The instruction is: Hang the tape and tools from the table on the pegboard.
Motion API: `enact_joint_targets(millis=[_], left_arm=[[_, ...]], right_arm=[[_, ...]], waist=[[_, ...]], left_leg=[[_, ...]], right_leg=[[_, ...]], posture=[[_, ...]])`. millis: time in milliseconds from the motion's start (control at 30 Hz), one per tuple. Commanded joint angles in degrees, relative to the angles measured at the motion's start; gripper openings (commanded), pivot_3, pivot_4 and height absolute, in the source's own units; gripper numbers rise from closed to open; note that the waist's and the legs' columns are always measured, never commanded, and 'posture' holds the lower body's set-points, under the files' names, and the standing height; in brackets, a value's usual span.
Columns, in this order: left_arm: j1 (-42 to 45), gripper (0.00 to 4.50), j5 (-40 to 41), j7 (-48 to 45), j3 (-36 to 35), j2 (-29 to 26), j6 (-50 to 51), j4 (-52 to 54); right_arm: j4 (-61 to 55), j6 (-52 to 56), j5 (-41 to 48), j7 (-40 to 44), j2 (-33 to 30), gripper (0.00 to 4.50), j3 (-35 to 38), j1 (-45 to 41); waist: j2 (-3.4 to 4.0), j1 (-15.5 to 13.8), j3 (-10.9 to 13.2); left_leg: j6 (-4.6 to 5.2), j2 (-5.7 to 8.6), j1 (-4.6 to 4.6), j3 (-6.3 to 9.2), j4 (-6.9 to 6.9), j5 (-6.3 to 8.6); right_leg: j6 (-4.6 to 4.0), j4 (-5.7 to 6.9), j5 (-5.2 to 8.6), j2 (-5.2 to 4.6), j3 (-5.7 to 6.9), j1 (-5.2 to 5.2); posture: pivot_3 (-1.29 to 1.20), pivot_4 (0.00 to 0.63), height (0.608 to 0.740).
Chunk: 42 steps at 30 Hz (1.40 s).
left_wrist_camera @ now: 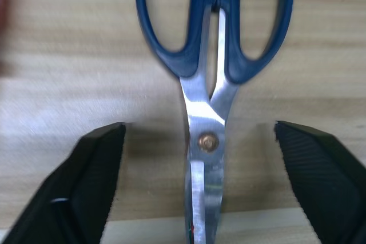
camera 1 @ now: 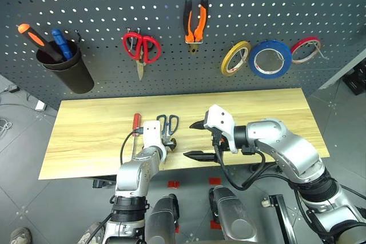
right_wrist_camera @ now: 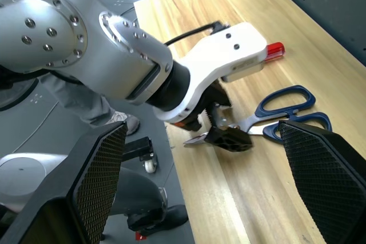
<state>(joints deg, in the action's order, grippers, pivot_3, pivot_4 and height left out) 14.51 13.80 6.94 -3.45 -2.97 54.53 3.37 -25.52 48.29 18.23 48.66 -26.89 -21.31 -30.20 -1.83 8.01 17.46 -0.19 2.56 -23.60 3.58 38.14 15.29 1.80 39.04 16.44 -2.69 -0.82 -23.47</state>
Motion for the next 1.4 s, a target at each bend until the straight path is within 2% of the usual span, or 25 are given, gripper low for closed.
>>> enact_joint_targets(millis=[33,300,500,633,767,833,1000,1167,1400], left_arm=[[0.8,3.02,-0.4,-1.5,-1.7,-0.5,-1.6,-3.7],[2.2,0.50,-1.4,-6.9,-0.7,-3.3,-5.5,-9.0],[-1.9,0.50,-1.5,-9.9,0.7,-6.0,-5.7,-2.7],[-8.6,0.50,-1.6,-11.7,1.9,-8.8,-6.1,9.7],[-17.5,0.50,-5.1,-13.0,3.8,-14.2,-12.4,25.5],[-20.9,0.50,-5.9,-12.2,2.6,-14.1,-15.9,31.2],[-26.0,0.50,-10.9,-9.0,0.7,-13.7,-23.6,40.4],[-25.0,0.50,-16.0,-5.8,-0.7,-12.8,-27.6,45.6],[-17.2,0.50,-16.2,-5.7,-3.6,-11.3,-26.5,46.3]], right_arm=[[-1.0,0.9,0.8,-1.0,-0.2,4.50,1.7,-1.5],[-1.4,0.6,0.4,-0.4,-3.4,4.50,1.3,-2.4],[-1.9,0.0,0.8,-0.5,-5.1,4.50,2.2,-2.6],[-2.9,-1.9,1.1,-0.4,-5.9,4.50,4.1,-2.3],[-4.0,-9.7,1.1,-0.3,-6.0,4.50,8.2,-1.2],[-4.1,-16.1,0.4,-0.6,-5.3,4.50,10.2,-0.5],[-4.1,-20.7,1.7,2.5,-6.6,4.50,11.3,-1.6],[-2.2,-27.9,-1.4,3.5,-6.5,4.50,10.0,-3.2],[4.0,-36.4,-6.7,3.1,-5.3,4.50,8.8,-7.0]], waist=[[0.00,0.0,0.0],[0.01,0.0,0.0],[0.01,0.5,0.0],[0.00,0.7,0.0],[0.01,0.8,0.0],[0.01,0.6,0.0],[0.00,0.2,0.0],[0.00,0.1,0.0],[-0.01,0.0,0.0]], left_leg=[[0.00,0.00,0.00,0.00,0.00,0.00],[0.00,0.00,0.01,-0.01,0.06,0.00],[-0.01,-0.02,0.02,-0.03,0.03,0.00],[-0.01,-0.04,0.00,-0.06,-0.02,0.00],[-0.01,-0.06,-0.17,-0.03,-0.01,0.00],[-0.01,-0.07,-0.20,-0.03,0.00,0.00],[0.00,-0.07,-0.19,-0.06,0.00,0.01],[0.01,-0.08,-0.19,-0.07,0.01,0.00],[0.01,-0.09,-0.19,-0.10,0.07,0.00]], right_leg=[[0.00,0.01,0.00,0.00,0.00,0.00],[0.04,0.00,-0.04,0.00,-0.01,0.03],[0.04,-0.01,-0.04,0.00,-0.02,0.02],[0.03,-0.06,-0.04,0.00,-0.05,-0.02],[0.02,-0.05,-0.05,0.00,-0.06,-0.18],[-0.01,-0.09,-0.06,0.00,-0.05,-0.18],[-0.04,-0.11,-0.08,-0.01,-0.07,-0.16],[-0.06,-0.08,-0.09,0.02,-0.05,-0.16],[-0.06,-0.05,-0.10,0.06,-0.04,-0.14]], posture=[[-0.29,0.323,0.740],[-0.32,0.313,0.740],[-0.32,0.304,0.740],[-0.32,0.305,0.740],[-0.32,0.306,0.740],[-0.32,0.306,0.740],[-0.31,0.304,0.740],[-0.29,0.295,0.740],[-0.28,0.284,0.740]])
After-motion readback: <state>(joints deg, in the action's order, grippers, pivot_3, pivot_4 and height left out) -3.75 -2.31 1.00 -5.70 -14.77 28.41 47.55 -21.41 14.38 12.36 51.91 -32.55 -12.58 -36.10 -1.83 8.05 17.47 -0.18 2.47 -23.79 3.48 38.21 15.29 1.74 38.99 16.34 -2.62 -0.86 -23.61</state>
